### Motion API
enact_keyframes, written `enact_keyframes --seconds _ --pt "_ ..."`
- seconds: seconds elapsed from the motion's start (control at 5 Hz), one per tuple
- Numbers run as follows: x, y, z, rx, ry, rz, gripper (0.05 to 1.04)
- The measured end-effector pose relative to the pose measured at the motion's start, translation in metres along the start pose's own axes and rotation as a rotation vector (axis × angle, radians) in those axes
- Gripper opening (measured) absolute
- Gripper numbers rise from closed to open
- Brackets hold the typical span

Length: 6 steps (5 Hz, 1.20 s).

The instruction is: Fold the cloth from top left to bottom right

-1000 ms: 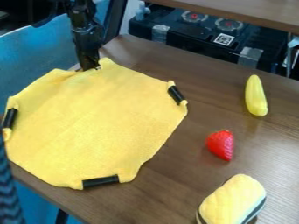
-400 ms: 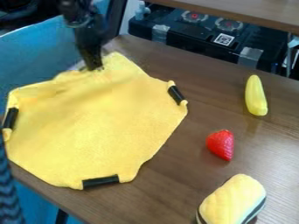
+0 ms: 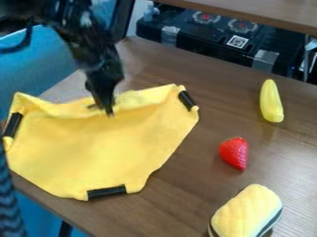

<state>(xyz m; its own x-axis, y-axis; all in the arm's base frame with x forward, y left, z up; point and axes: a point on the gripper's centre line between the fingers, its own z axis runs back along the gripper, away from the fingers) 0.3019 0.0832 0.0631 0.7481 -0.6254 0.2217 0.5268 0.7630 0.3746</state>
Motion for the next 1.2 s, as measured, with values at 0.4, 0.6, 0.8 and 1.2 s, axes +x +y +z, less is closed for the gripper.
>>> enact_keyframes --seconds 0.4,0.6,0.8,1.2 --pt "-0.001 -0.034 0.019 -0.022 -0.020 0.005 0.055" --pt "0.002 -0.043 0.030 -0.040 -0.041 0.020 0.055" --pt "0.004 -0.053 0.036 -0.055 -0.057 0.024 0.055" --pt "-0.001 -0.085 0.036 -0.053 -0.042 -0.031 0.055"
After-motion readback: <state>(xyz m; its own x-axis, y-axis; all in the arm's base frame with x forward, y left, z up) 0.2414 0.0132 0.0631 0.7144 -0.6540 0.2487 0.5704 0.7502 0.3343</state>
